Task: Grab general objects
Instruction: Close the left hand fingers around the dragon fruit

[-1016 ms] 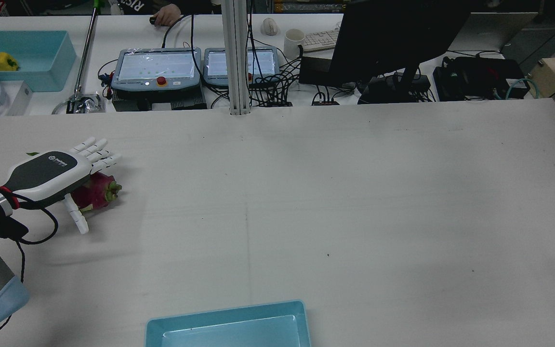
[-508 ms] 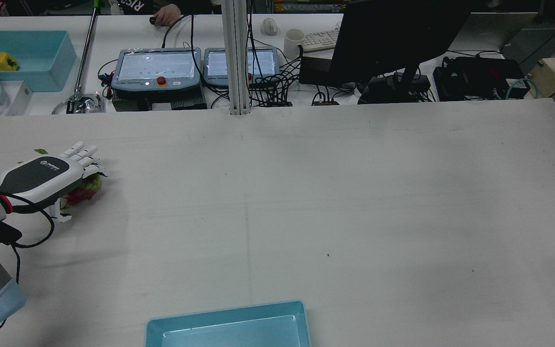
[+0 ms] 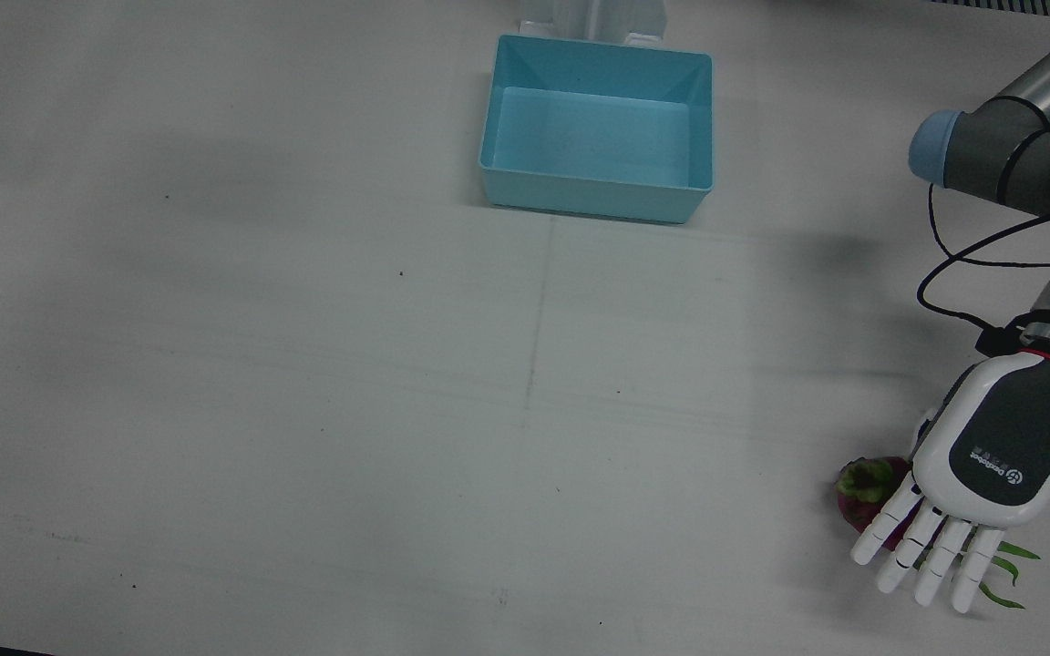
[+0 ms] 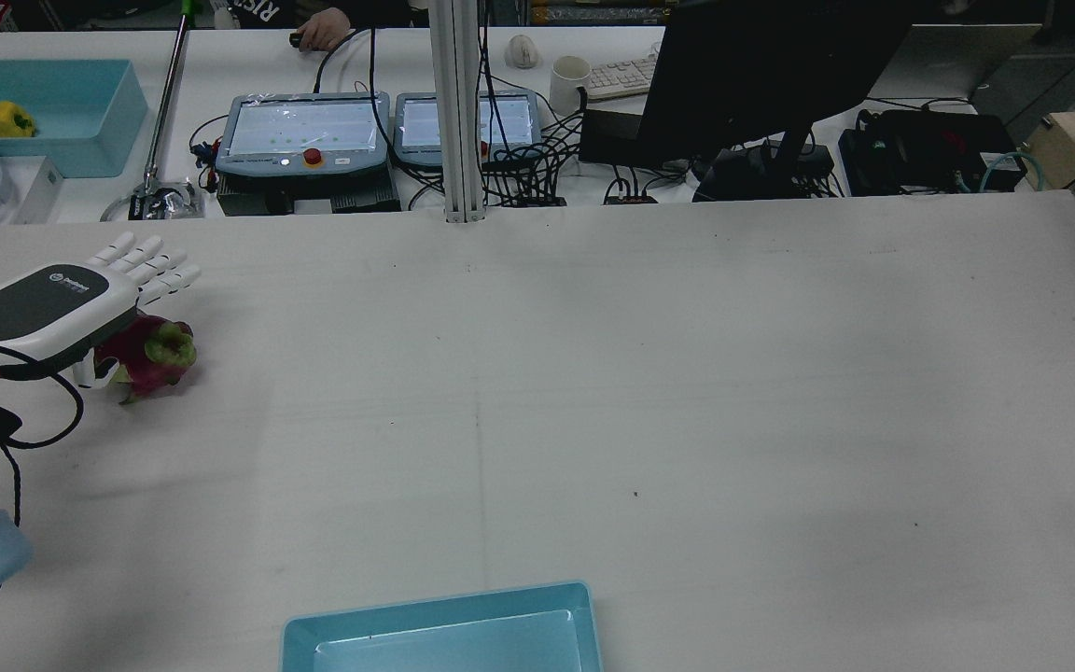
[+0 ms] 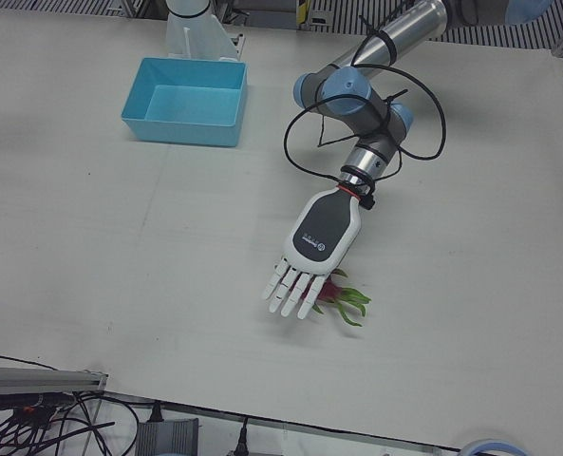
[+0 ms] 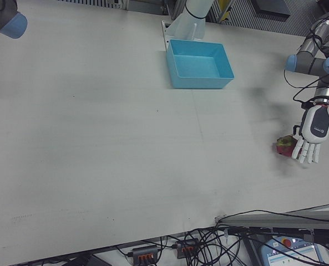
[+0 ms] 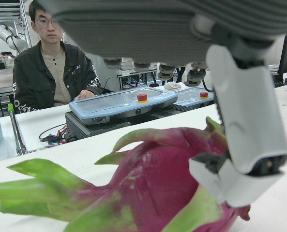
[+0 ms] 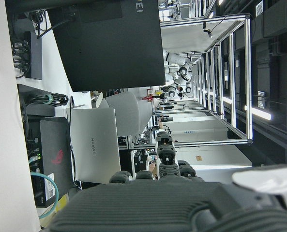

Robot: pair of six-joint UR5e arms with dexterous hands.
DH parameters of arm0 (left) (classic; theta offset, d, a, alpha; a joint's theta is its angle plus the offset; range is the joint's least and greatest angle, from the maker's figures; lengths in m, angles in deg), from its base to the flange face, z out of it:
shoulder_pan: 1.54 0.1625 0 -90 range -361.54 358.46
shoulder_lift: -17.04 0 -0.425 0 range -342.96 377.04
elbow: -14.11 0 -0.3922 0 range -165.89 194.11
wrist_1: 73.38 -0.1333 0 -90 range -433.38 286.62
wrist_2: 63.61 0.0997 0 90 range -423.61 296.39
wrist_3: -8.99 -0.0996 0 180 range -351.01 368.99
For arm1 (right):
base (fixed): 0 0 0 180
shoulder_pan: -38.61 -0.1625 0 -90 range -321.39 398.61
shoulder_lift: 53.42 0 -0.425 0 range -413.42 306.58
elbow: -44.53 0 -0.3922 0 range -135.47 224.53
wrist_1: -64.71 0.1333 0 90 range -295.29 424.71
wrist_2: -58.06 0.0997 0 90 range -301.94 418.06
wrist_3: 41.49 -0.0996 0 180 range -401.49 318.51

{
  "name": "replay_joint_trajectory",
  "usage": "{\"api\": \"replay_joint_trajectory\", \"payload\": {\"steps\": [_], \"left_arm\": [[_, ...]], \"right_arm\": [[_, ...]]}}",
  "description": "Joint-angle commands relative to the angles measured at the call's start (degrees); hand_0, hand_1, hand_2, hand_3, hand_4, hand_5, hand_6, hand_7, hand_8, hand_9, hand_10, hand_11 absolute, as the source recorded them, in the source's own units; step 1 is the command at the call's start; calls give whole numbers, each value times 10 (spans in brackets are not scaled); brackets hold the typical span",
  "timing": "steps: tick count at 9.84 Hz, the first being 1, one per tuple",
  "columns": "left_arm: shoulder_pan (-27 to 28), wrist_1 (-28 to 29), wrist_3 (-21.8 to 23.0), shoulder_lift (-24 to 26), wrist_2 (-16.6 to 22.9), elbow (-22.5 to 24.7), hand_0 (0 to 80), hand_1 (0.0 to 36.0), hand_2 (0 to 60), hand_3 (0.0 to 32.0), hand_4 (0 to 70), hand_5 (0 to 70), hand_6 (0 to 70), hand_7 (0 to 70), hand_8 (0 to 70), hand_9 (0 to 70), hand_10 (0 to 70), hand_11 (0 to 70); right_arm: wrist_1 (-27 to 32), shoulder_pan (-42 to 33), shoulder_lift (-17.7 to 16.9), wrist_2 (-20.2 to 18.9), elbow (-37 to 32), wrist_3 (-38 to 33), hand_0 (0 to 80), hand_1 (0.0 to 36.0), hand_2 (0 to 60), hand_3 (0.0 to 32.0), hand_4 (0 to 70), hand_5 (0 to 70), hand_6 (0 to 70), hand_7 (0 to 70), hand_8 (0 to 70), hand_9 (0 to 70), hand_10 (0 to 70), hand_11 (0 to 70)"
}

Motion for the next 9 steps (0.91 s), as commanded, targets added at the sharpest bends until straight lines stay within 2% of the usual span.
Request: {"api": "replay_joint_trajectory", "payload": {"steps": [1,3,4,5,7,9], "left_arm": [[0,17,-62,-2,0,-5,800,360,600,62,0,0,0,101,0,6,0,0],[0,25,-80,-1,0,-18,800,360,600,64,0,0,0,101,0,6,0,0],[2,29,-93,1,0,-23,800,360,600,76,0,0,0,109,0,7,0,0],[2,39,-108,5,0,-34,800,360,600,64,0,0,0,139,0,13,0,0],[2,37,-114,20,-1,-61,800,360,600,70,0,0,0,146,0,15,0,0],[15,37,-114,25,-8,-87,800,360,600,148,0,0,0,184,0,22,0,0]], "right_arm": [[0,0,0,0,0,0,0,0,0,0,0,0,0,0,0,0,0,0],[0,1,0,0,0,0,0,0,0,0,0,0,0,0,0,0,0,0],[0,1,0,0,0,0,0,0,0,0,0,0,0,0,0,0,0,0],[0,1,0,0,0,0,0,0,0,0,0,0,0,0,0,0,0,0],[0,1,0,0,0,0,0,0,0,0,0,0,0,0,0,0,0,0],[0,0,0,0,0,0,0,0,0,0,0,0,0,0,0,0,0,0]]}}
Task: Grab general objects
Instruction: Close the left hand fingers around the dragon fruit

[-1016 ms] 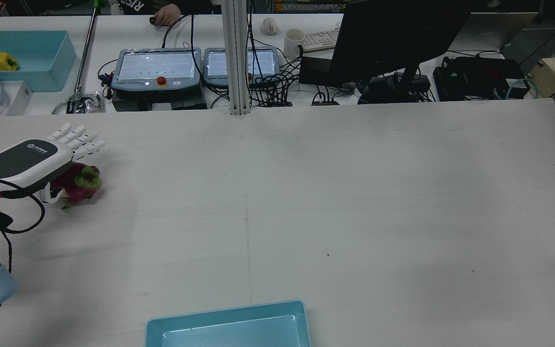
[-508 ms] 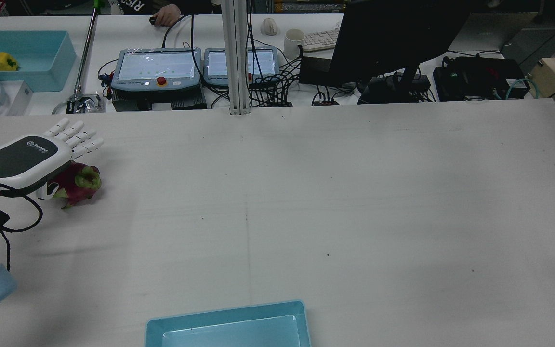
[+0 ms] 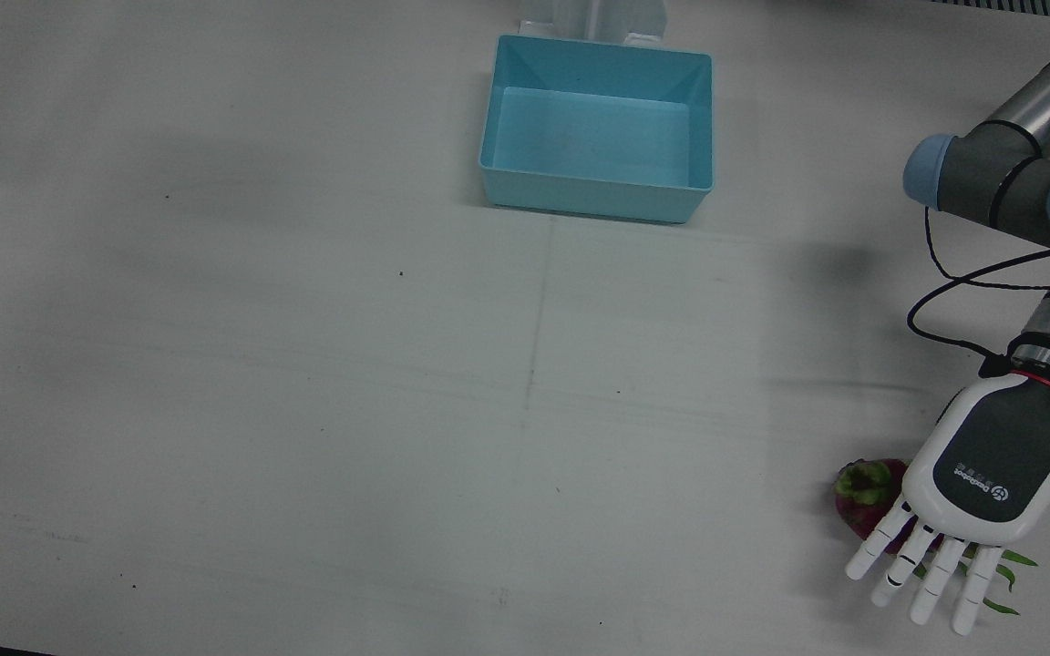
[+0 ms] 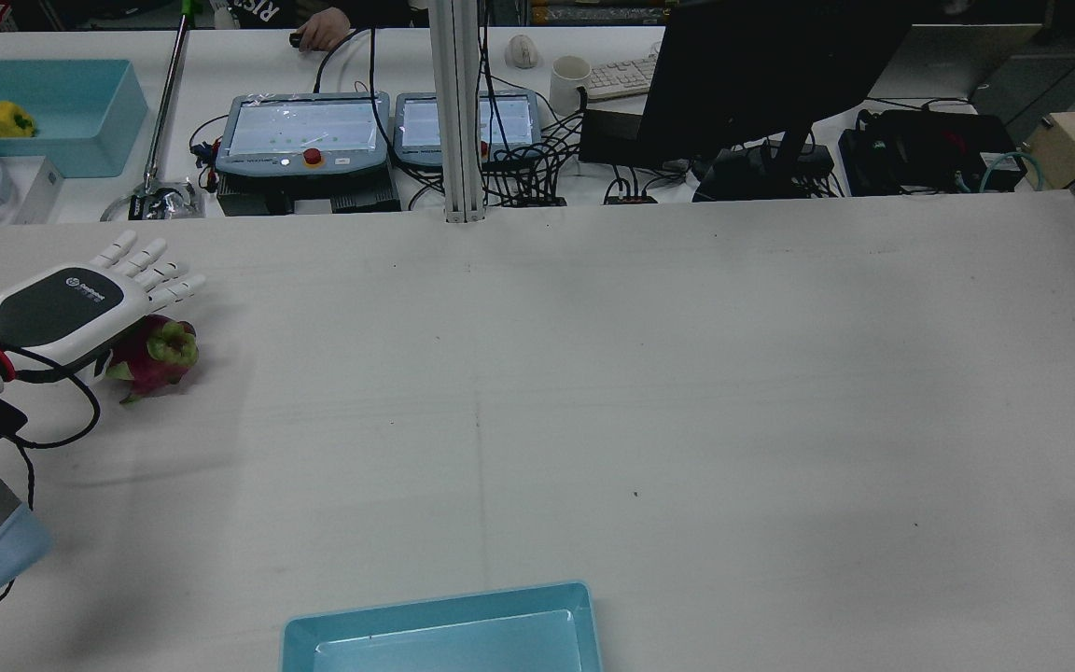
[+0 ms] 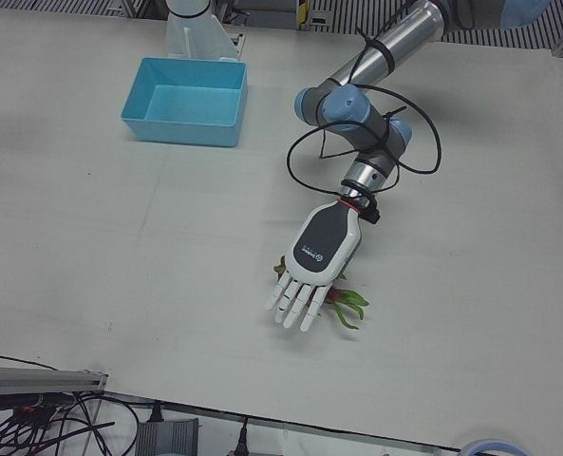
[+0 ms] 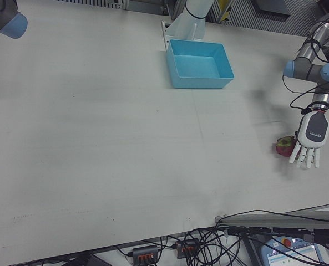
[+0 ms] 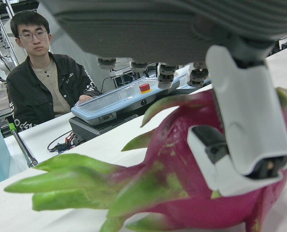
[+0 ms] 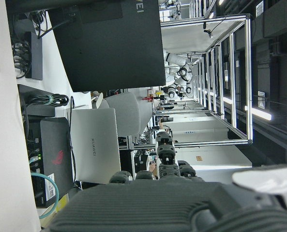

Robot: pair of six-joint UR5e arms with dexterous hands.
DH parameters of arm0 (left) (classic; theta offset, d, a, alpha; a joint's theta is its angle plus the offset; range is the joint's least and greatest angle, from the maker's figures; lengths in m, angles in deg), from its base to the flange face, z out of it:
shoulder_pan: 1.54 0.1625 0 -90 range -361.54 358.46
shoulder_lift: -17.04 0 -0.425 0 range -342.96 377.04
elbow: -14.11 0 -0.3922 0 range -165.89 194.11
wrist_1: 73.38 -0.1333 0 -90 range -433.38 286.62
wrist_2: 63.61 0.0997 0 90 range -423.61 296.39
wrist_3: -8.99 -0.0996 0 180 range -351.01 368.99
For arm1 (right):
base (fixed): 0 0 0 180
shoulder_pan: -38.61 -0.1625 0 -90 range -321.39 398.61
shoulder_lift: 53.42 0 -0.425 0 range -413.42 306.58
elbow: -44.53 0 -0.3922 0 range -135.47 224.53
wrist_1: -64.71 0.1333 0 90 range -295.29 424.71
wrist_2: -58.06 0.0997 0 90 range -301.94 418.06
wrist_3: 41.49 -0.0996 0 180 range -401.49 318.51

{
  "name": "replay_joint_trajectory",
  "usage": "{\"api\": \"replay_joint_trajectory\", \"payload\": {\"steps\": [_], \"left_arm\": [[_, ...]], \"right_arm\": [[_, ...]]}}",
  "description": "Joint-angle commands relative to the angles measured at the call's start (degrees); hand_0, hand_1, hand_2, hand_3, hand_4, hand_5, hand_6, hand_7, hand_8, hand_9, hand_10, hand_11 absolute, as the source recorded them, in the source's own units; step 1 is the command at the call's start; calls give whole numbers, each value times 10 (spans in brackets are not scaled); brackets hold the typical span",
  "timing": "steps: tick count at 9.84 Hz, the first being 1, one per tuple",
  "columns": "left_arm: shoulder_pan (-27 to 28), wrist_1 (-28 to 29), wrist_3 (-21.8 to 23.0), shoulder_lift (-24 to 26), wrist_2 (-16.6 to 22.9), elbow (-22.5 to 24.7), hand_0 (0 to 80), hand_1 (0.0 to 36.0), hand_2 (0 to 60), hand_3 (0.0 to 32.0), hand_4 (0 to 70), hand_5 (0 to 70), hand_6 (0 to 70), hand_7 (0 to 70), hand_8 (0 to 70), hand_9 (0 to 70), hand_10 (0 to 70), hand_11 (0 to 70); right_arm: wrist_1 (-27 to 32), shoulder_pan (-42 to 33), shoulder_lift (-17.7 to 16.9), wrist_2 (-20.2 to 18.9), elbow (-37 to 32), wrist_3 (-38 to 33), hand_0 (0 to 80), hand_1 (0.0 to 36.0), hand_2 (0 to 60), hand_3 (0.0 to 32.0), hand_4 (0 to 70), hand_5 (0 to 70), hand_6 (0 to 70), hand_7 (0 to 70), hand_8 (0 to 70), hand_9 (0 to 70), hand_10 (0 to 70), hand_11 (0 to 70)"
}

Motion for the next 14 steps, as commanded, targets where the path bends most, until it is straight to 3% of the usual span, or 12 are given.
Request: {"api": "replay_joint_trajectory", "payload": {"steps": [1,4,5,6,7,8,9,10,11,12,13,14], "left_arm": [[46,-10,-3,8,-18,-31,800,360,600,130,0,0,0,231,0,32,0,0],[56,-28,3,8,-36,-22,800,360,600,12,0,51,0,317,0,49,0,0],[56,-28,3,8,-36,-17,800,360,600,0,0,414,0,308,0,47,0,0],[55,-28,3,8,-36,-16,800,360,600,0,0,642,0,325,0,51,0,0],[55,-28,3,8,-36,-16,800,360,600,10,0,700,0,427,14,87,0,0],[55,-24,3,8,-36,-16,800,360,600,220,0,700,53,700,121,263,1,43],[55,-21,3,7,-36,-12,800,360,600,246,0,700,224,700,256,423,65,150],[53,-21,4,6,-36,-3,800,360,600,202,0,700,299,700,306,467,106,206],[52,-21,4,1,-36,14,800,360,600,202,0,700,299,700,306,467,106,206],[52,-21,4,1,-36,21,800,360,600,134,0,700,458,700,459,630,304,430],[52,-20,4,1,-36,22,795,360,600,0,42,700,700,700,700,700,700,700],[52,-11,4,0,-36,22,749,360,600,0,188,700,700,700,700,700,700,700]], "right_arm": [[0,-1,0,0,0,0,0,0,0,0,0,0,0,0,0,0,0,0],[0,-1,0,0,0,0,0,0,0,0,0,0,0,0,0,0,0,0],[0,-1,0,0,0,0,0,0,0,0,0,0,0,0,0,0,0,0],[0,-1,0,0,0,0,0,0,0,0,0,0,0,0,0,0,0,0],[0,-1,0,0,0,0,0,0,0,0,0,0,0,0,0,0,0,0],[0,-1,0,0,0,0,0,0,0,0,0,0,0,0,0,0,0,0],[0,0,0,0,0,0,0,0,0,0,0,0,0,0,0,0,0,0],[0,-1,0,0,0,0,0,0,0,0,0,0,0,0,0,0,0,0],[0,-1,0,0,0,0,0,0,0,0,0,0,0,0,0,0,0,0],[0,-1,0,0,0,0,0,0,0,0,0,0,0,0,0,0,0,0],[0,-1,0,0,0,0,0,0,0,0,0,0,0,0,0,0,0,0],[1,-1,0,0,0,0,0,0,0,0,0,0,0,0,0,0,0,0]]}}
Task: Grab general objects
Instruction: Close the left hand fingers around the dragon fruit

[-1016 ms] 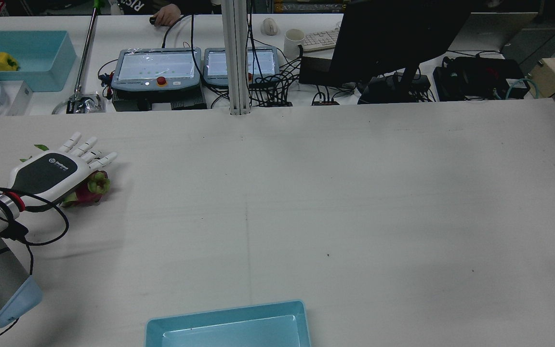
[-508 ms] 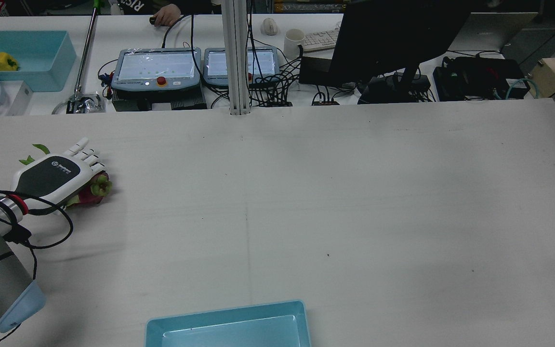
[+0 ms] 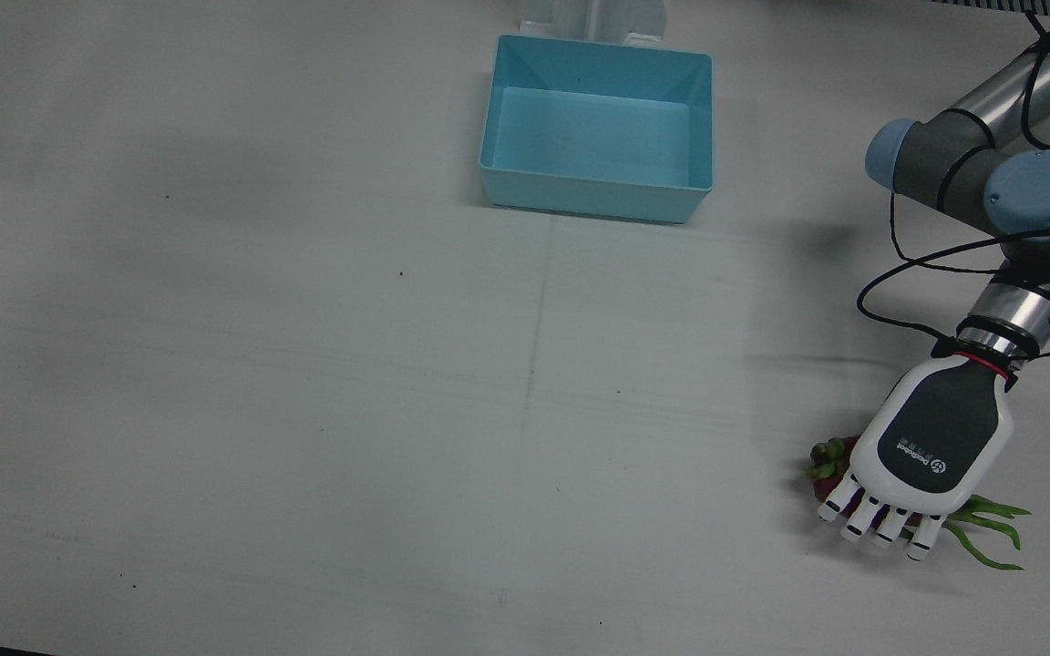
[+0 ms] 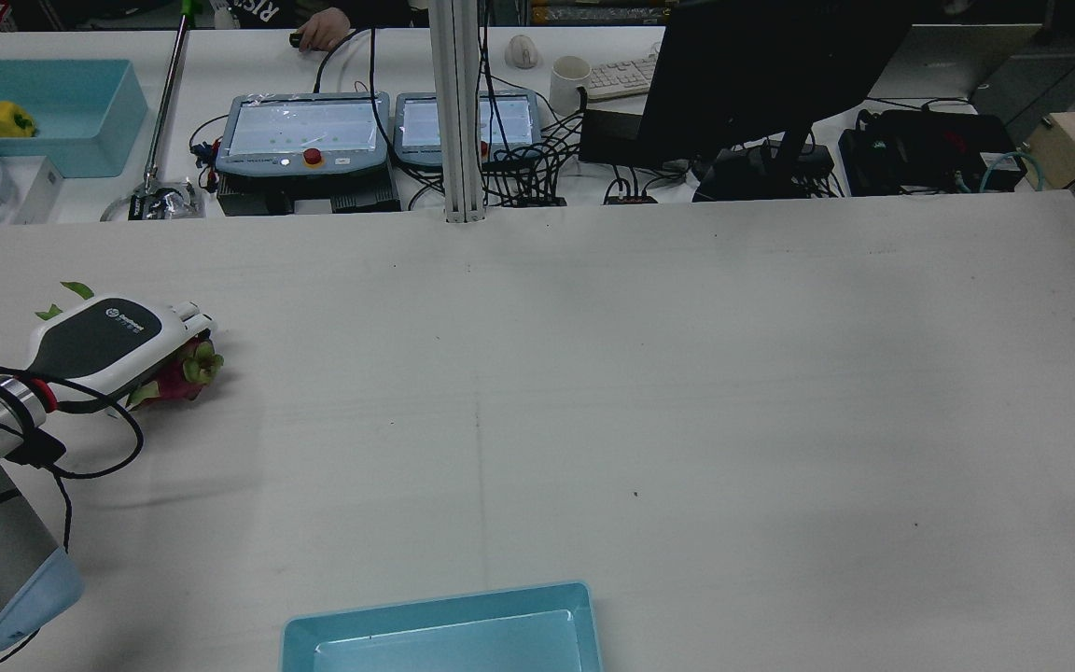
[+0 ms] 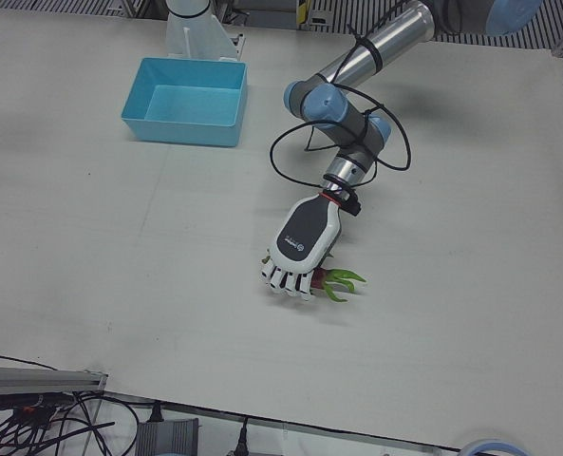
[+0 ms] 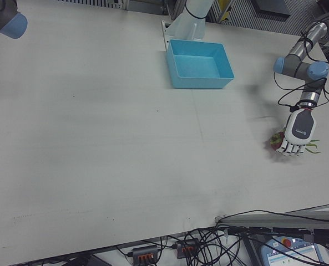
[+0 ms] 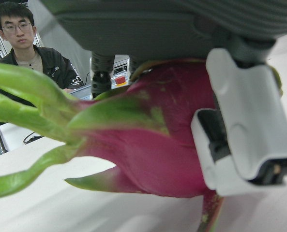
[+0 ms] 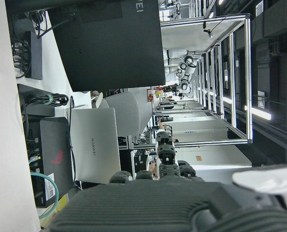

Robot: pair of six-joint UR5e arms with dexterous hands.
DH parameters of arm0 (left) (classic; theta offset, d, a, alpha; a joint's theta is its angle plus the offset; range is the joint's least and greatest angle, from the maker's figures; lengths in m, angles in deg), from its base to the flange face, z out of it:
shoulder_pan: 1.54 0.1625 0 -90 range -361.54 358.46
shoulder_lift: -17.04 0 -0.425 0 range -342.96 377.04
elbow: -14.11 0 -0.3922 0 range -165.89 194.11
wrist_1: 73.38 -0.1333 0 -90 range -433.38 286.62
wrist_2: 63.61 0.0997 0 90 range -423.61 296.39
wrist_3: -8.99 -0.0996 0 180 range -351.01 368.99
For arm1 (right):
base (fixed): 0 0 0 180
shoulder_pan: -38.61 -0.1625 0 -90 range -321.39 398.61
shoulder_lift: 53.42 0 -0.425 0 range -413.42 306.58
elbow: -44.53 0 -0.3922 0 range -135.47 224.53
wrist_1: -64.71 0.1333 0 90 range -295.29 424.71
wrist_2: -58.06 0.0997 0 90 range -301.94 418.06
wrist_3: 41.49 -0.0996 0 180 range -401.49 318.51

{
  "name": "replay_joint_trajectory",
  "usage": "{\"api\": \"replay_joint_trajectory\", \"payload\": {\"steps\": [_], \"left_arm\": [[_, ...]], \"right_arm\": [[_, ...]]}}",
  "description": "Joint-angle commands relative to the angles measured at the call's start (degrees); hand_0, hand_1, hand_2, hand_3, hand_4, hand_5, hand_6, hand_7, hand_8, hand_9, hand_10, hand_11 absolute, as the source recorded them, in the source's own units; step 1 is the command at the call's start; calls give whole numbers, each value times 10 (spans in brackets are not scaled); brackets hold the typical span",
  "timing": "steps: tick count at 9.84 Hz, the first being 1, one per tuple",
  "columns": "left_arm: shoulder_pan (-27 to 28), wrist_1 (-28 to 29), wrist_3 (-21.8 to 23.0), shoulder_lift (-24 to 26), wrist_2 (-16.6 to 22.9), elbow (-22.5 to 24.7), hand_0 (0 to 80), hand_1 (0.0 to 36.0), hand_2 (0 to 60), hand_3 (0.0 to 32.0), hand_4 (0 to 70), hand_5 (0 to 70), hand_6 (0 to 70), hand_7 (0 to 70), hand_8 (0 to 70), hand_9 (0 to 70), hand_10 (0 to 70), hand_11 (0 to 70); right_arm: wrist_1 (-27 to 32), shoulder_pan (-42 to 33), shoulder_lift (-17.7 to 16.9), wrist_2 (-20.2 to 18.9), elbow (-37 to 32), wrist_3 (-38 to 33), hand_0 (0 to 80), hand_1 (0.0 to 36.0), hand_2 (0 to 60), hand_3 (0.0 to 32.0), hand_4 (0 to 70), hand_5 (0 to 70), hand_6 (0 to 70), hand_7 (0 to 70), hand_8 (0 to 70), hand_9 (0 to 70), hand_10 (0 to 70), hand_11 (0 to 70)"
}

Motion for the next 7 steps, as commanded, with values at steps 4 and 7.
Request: {"api": "replay_joint_trajectory", "payload": {"steps": [4,7], "left_arm": [[-5,22,26,-22,6,68,708,360,600,0,579,700,700,700,700,700,700,700],[-25,34,169,-53,47,130,791,360,600,0,700,700,700,700,700,700,700,700]], "right_arm": [[0,0,0,0,0,0,0,0,0,0,0,0,0,0,0,0,0,0],[0,0,0,0,0,0,0,0,0,0,0,0,0,0,0,0,0,0]]}}
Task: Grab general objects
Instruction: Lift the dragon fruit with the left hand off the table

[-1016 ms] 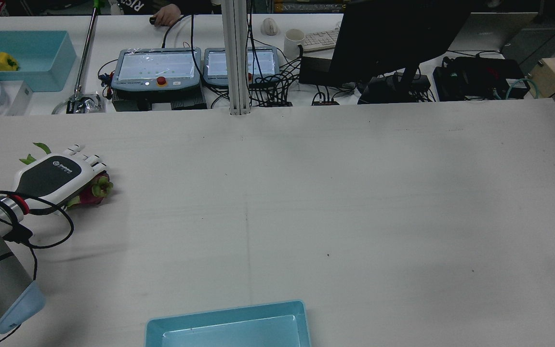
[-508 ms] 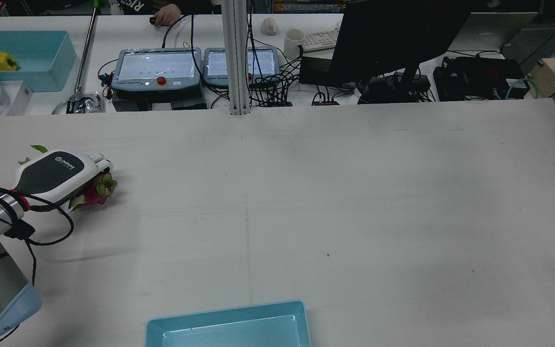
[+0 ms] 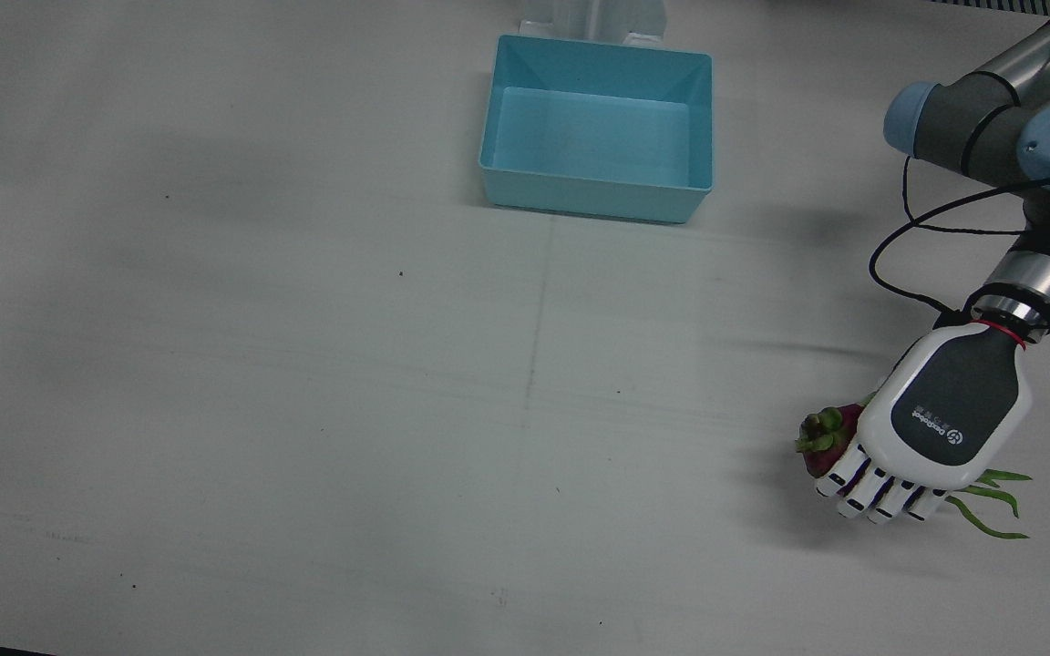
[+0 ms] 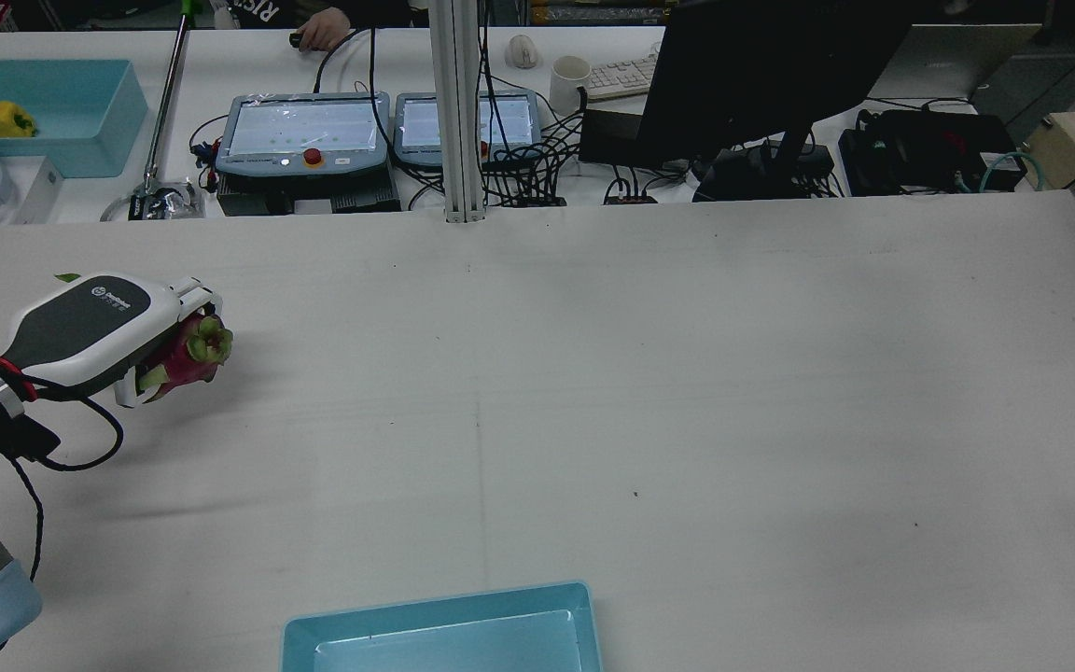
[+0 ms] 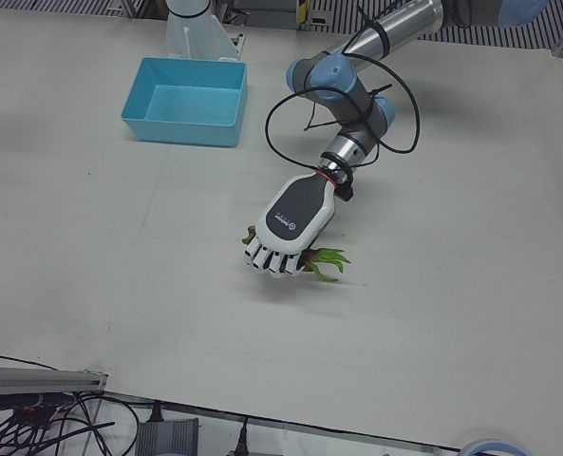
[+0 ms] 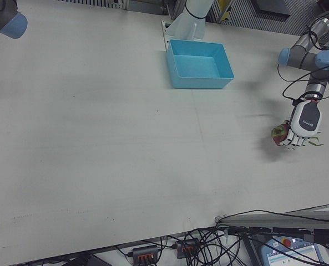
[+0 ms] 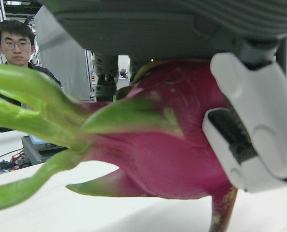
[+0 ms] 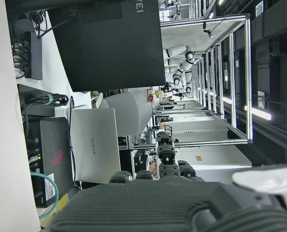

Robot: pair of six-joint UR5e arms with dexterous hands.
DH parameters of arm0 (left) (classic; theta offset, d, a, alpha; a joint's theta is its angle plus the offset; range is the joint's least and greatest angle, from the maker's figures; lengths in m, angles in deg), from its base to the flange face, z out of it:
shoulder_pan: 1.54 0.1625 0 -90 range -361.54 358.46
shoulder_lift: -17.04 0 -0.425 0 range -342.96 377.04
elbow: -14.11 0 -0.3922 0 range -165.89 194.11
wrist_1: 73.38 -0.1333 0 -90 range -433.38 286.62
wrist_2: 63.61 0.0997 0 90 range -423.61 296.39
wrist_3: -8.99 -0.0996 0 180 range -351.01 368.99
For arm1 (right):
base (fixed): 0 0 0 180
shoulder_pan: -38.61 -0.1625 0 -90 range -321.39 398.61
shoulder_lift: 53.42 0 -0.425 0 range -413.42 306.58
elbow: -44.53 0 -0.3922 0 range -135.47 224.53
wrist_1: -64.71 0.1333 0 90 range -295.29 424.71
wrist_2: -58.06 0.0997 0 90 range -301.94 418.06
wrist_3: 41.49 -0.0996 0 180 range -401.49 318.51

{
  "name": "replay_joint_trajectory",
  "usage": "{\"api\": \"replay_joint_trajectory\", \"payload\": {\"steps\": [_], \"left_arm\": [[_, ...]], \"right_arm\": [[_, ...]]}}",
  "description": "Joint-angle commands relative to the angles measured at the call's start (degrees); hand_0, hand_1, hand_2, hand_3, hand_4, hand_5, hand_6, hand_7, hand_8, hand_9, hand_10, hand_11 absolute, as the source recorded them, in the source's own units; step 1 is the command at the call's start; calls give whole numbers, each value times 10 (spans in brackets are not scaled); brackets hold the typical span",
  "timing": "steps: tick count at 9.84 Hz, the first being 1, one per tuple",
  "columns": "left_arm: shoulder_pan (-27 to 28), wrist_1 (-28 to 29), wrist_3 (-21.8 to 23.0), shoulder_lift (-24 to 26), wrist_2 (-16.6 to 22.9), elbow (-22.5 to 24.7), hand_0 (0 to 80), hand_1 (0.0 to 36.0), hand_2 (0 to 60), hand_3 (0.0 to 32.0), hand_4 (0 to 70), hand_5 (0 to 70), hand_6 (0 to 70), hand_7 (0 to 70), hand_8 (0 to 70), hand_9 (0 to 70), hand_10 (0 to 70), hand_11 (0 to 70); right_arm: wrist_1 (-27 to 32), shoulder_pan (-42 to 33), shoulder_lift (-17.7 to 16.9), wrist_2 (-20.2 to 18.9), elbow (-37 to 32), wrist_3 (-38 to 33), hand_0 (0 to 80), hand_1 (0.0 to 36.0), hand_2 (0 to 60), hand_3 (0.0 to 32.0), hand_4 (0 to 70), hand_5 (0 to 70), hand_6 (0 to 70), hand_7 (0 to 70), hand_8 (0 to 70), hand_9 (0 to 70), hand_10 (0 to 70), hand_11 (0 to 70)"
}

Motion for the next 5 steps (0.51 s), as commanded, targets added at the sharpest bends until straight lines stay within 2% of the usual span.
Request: {"api": "replay_joint_trajectory", "payload": {"steps": [1,3,4,5], "left_arm": [[-33,30,139,-18,101,32,800,360,600,0,700,700,700,700,700,700,700,700],[-95,101,269,-47,216,31,800,323,600,0,700,700,700,700,700,700,700,700],[-115,126,336,-48,272,31,800,320,600,0,700,700,700,700,700,700,700,700],[-128,155,381,-65,312,35,800,316,600,0,700,700,700,700,700,700,700,700]], "right_arm": [[0,1,0,0,0,0,0,0,0,0,0,0,0,0,0,0,0,0],[0,0,0,0,0,0,0,0,0,0,0,0,0,0,0,0,0,0],[0,0,0,0,0,0,0,0,0,0,0,0,0,0,0,0,0,0],[0,0,0,0,0,0,0,0,0,0,0,0,0,0,0,0,0,0]]}}
